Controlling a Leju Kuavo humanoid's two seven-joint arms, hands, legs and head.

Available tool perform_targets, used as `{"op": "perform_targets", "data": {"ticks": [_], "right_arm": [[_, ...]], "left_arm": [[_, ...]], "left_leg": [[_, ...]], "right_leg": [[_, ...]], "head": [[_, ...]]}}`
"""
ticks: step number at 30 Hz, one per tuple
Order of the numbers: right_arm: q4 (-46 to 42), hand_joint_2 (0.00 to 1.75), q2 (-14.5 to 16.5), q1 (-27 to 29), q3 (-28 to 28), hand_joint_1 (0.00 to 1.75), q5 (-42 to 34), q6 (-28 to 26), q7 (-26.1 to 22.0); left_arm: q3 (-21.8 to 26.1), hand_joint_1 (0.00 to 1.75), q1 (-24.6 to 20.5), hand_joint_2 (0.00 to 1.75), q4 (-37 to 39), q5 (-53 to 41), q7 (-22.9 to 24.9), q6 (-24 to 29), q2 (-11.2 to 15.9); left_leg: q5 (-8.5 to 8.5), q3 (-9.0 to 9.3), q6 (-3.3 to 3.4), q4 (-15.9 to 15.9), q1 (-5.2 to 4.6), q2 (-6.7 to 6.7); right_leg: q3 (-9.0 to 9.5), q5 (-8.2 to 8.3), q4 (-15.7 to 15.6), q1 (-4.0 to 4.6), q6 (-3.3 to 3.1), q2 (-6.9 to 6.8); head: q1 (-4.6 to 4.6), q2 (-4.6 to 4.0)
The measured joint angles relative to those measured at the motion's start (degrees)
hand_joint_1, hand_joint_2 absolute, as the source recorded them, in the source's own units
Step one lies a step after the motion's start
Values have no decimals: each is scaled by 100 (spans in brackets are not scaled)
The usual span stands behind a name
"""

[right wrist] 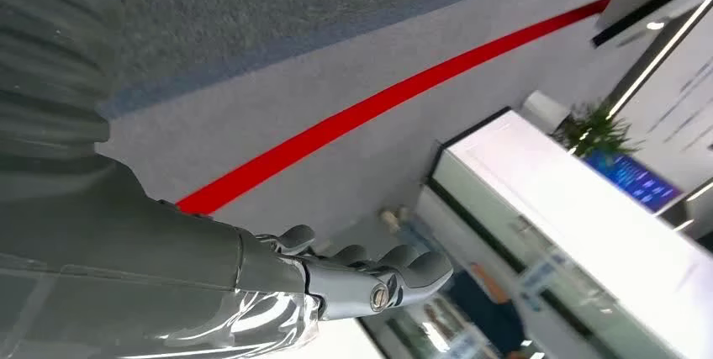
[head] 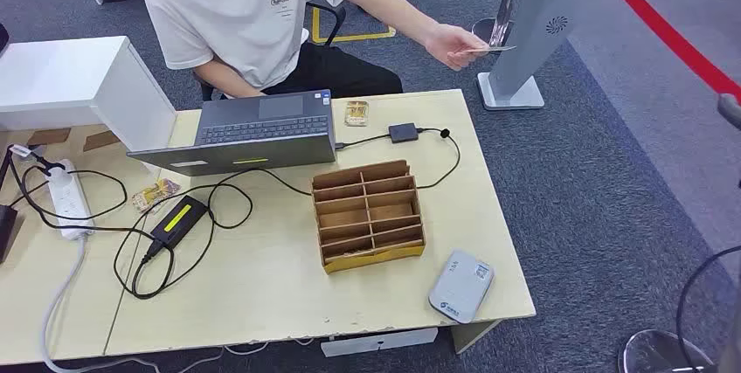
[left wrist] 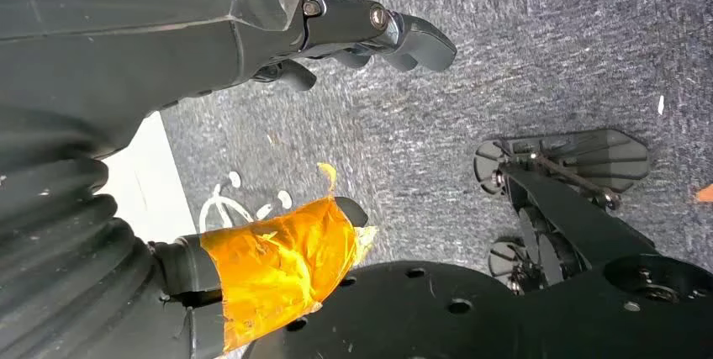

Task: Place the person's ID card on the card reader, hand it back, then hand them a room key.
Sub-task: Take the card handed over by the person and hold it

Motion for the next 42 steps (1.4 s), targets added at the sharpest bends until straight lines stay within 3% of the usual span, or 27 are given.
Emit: {"op": "perform_targets", "data": {"ticks": [7,13,23,28,33,37,42], "right_arm": [[-198,175,494,-403,1261,0,1508,-758,177],[-345,175,1065,-524,2154,0,1826,-869,183],[-387,175,1686,-435,2752,0,1933,-857,123],[-422,175,1772,-330,2840,0,1933,-848,131],[-453,175,1821,-324,2847,0,1931,-831,159],[-456,175,1853,-324,2864,175,1926,-795,159],[-456,175,1885,-321,2892,175,1918,-792,98]], "left_arm": [[4,0,-24,175,0,-36,-383,-334,-2],[8,0,-20,175,0,-43,-770,-590,-47],[10,0,-18,175,0,-166,-1311,-566,-77],[-10,0,-5,175,0,-416,-1820,-287,-61],[-16,0,-6,175,0,-449,-1849,-275,-39],[-32,0,-6,175,0,-475,-1814,-332,-29],[-45,0,-6,175,0,-497,-1724,-530,-34]], "left_leg": [[2,13,-4,0,6,10],[5,8,-8,0,9,-2],[3,6,-8,0,8,-4],[3,4,-8,0,7,-4],[3,4,-8,0,7,-3],[3,4,-8,0,8,-3],[3,4,-8,0,8,-3]], "right_leg": [[-1,0,1,4,-2,10],[0,0,0,7,-4,-2],[-4,-2,-2,7,-4,-5],[-4,-2,-2,6,-4,-4],[-5,-2,-3,6,-4,-3],[-4,-2,-2,6,-4,-3],[-5,-2,-2,6,-4,-3]], "head": [[0,1],[2,1],[2,1],[2,0],[3,1],[3,0],[2,1]]}}
